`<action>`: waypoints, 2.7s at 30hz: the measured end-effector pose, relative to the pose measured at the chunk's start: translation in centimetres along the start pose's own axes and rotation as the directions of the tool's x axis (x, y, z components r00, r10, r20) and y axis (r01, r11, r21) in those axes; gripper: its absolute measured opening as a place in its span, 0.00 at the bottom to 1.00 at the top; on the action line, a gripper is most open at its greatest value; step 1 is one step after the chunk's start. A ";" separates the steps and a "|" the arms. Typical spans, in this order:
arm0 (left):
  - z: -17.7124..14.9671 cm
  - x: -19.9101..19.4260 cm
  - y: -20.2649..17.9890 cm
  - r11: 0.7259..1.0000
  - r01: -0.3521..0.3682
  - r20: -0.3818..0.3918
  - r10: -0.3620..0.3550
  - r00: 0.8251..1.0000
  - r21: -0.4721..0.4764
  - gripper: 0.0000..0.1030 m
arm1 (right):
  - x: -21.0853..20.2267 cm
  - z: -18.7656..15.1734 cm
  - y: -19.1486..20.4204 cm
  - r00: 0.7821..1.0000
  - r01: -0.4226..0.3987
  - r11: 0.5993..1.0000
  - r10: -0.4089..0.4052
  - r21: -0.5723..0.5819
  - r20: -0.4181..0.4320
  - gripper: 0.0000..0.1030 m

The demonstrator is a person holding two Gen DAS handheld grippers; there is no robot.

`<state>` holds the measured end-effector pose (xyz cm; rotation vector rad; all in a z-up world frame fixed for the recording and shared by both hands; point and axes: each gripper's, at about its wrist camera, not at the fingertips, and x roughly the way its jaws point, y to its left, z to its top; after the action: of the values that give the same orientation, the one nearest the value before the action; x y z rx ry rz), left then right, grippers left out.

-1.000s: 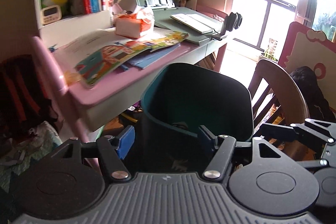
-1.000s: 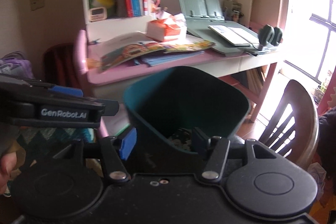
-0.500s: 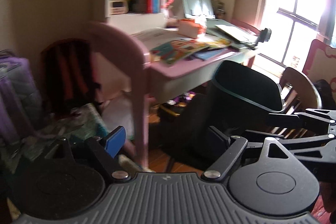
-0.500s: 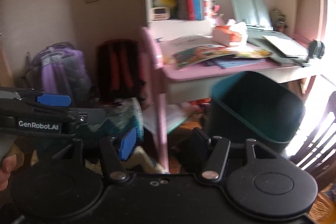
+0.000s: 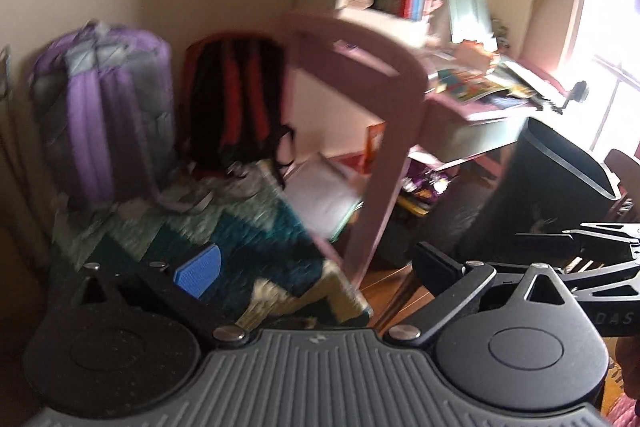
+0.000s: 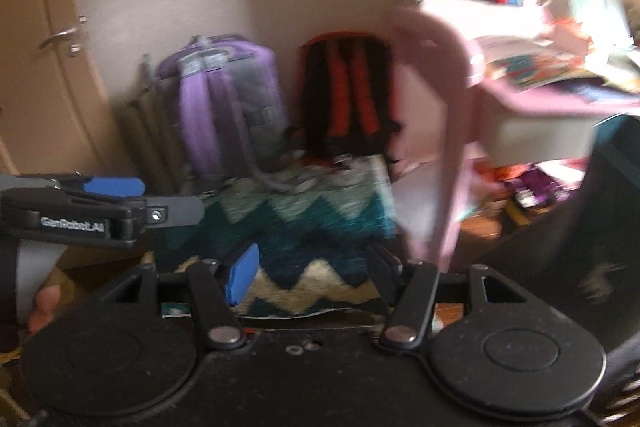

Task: Collect trash
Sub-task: 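Move both open tools back down to the trash pile, then grasp the yellow drink carton with the right tool while the left tool grasps a clear snack wrapper, then lift the carton and wrapper and carry them to the bin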

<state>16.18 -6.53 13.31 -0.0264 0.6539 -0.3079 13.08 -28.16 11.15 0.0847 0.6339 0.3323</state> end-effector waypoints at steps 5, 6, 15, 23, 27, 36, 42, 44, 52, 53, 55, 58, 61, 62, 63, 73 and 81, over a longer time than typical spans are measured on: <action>-3.6 1.4 5.4 0.999 -0.043 -0.032 0.042 0.999 -0.020 1.00 | 5.1 -2.3 2.3 0.994 -0.103 0.994 0.102 -0.020 -0.033 0.60; -4.3 1.7 6.4 0.999 -0.047 -0.043 0.046 0.998 -0.024 1.00 | 6.1 -2.8 2.8 0.994 -0.111 0.993 0.110 -0.035 -0.029 0.60; -11.8 7.3 16.8 0.989 -0.146 -0.166 0.137 0.976 -0.040 1.00 | 17.3 -8.4 6.7 0.968 -0.172 0.984 0.159 -0.053 -0.196 0.61; -19.5 14.5 26.1 0.984 -0.178 -0.324 0.167 0.931 -0.005 1.00 | 28.7 -14.9 7.6 0.916 -0.152 0.988 0.141 -0.001 -0.375 0.61; -24.1 17.6 28.3 0.983 -0.156 -0.394 0.182 0.901 0.097 1.00 | 33.6 -19.0 8.2 0.874 -0.130 0.991 0.127 0.025 -0.470 0.61; -35.7 25.3 31.9 0.990 -0.109 -0.602 0.139 0.786 0.086 1.00 | 44.6 -27.7 7.9 0.740 -0.042 0.995 0.095 0.095 -0.666 0.61; -43.3 30.2 33.4 0.993 -0.109 -0.732 0.103 0.673 0.039 1.00 | 50.6 -32.9 6.7 0.646 0.093 0.985 0.053 0.148 -0.761 0.60; -45.4 31.2 33.8 0.993 -0.117 -0.756 0.096 0.647 0.026 1.00 | 52.1 -34.4 6.6 0.622 0.116 0.982 0.044 0.148 -0.782 0.60; -50.6 33.9 34.8 0.984 -0.169 -0.807 0.055 0.588 -0.057 0.99 | 56.7 -38.4 6.8 0.567 0.195 0.975 -0.022 0.108 -0.823 0.59; -50.8 34.1 34.8 0.983 -0.172 -0.808 0.051 0.587 -0.064 0.99 | 57.1 -38.6 6.8 0.563 0.200 0.974 -0.027 0.104 -0.826 0.59; -51.4 34.3 34.6 0.982 -0.171 -0.812 0.040 0.582 -0.074 0.94 | 57.8 -39.2 6.7 0.550 0.209 0.973 -0.037 0.094 -0.834 0.59; -52.1 34.6 34.4 0.982 -0.171 -0.820 0.035 0.571 -0.077 0.77 | 58.6 -40.0 6.6 0.531 0.218 0.972 -0.044 0.086 -0.846 0.57; -52.6 34.8 34.2 0.982 -0.168 -0.821 0.026 0.571 -0.086 0.58 | 58.9 -40.2 6.4 0.530 0.227 0.971 -0.062 0.072 -0.846 0.57; -52.6 34.8 34.2 0.981 -0.172 -0.821 0.028 0.570 -0.086 0.56 | 59.0 -40.2 6.5 0.532 0.228 0.972 -0.069 0.064 -0.844 0.57; -52.7 34.9 34.2 0.980 -0.178 -0.820 0.030 0.571 -0.088 0.48 | 59.2 -40.2 6.5 0.532 0.228 0.972 -0.075 0.058 -0.843 0.55; -51.5 34.0 34.3 0.973 -0.189 -0.793 0.013 0.610 -0.129 0.08 | 56.6 -38.5 7.5 0.545 0.195 0.981 -0.110 -0.002 -0.831 0.40; -47.1 31.8 32.4 0.992 -0.090 -0.752 -0.003 0.659 -0.083 0.06 | 51.2 -34.1 8.2 0.614 0.138 0.990 -0.110 -0.031 -0.781 0.40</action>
<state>20.55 18.53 -46.93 0.0112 1.5142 -0.2249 29.19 -4.27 -43.83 -0.0878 1.5270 0.2089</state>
